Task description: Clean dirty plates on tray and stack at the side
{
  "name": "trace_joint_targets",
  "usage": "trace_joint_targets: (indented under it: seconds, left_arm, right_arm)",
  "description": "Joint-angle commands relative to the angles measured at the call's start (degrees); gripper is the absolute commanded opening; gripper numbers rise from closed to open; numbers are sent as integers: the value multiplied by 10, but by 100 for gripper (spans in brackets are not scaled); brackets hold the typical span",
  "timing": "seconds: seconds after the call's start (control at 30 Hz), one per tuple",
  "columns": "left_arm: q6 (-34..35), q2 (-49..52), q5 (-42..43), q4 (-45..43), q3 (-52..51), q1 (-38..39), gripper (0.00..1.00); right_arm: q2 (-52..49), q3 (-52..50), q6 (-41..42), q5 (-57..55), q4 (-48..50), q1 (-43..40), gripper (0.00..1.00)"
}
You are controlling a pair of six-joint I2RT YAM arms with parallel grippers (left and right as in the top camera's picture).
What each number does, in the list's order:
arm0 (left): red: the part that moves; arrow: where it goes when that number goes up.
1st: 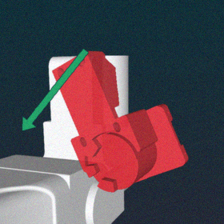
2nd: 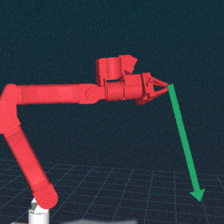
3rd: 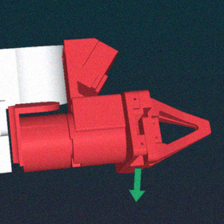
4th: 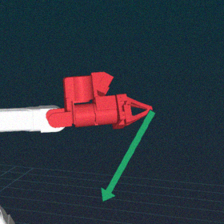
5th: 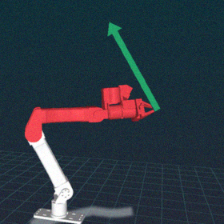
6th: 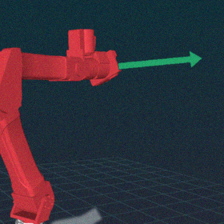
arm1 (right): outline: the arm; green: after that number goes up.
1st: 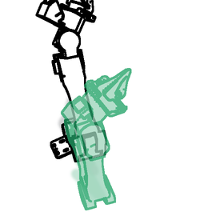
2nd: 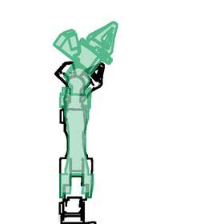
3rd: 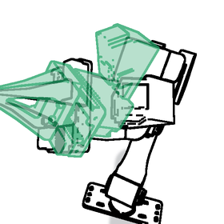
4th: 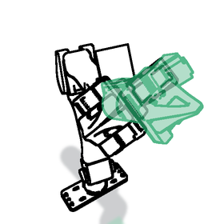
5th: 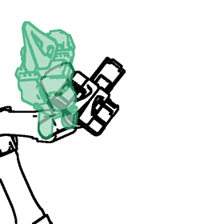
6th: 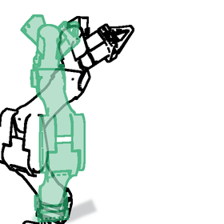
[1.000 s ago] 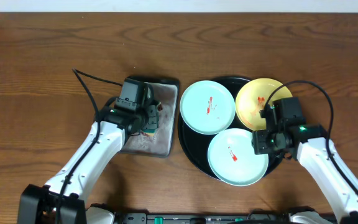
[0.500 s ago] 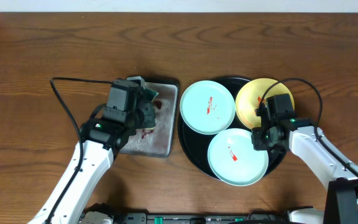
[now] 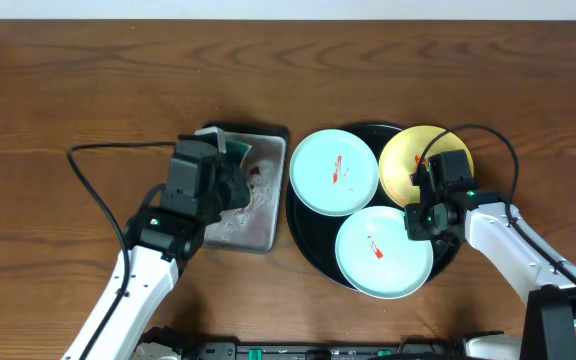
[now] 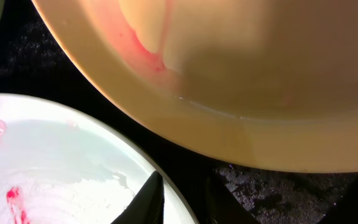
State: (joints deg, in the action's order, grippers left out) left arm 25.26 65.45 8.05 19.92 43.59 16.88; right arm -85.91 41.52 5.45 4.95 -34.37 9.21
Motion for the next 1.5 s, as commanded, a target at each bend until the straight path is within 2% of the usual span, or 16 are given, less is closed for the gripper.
trace_joint_targets:
  seconds: [0.0,0.4,0.6,0.73,0.8,0.9,0.93,1.23,1.47]
  left_arm:
    - [44,-12,-35,-6,-9,-2,7]
    - [144,-22,-61,-23,-18,-3,7]
    - [246,-23,-51,-32,-37,-36,7]
    - [261,-22,-37,-35,-40,-61,8]
    - [254,-22,-16,-49,-41,-70,7]
    - [172,-23,60,-100,-41,-77,7]
    - [172,-23,72,-107,-41,-80,7]
    - [249,-22,132,-115,-41,-117,7]
    - [323,-22,238,-123,-41,-171,7]
  right_arm:
    - [-4,7,1,-4,5,-4,19]
    - [-4,7,0,-4,8,-4,17]
    - [-4,7,1,-4,8,-4,17]
    - [-4,7,0,-4,8,-4,16]
    - [-4,7,1,-4,9,-4,16]
    - [-4,7,0,-4,11,-4,16]
    - [-4,7,1,-4,11,-4,16]
    - [-4,7,1,-4,10,-4,14]
    - [-4,7,1,-4,10,-4,13]
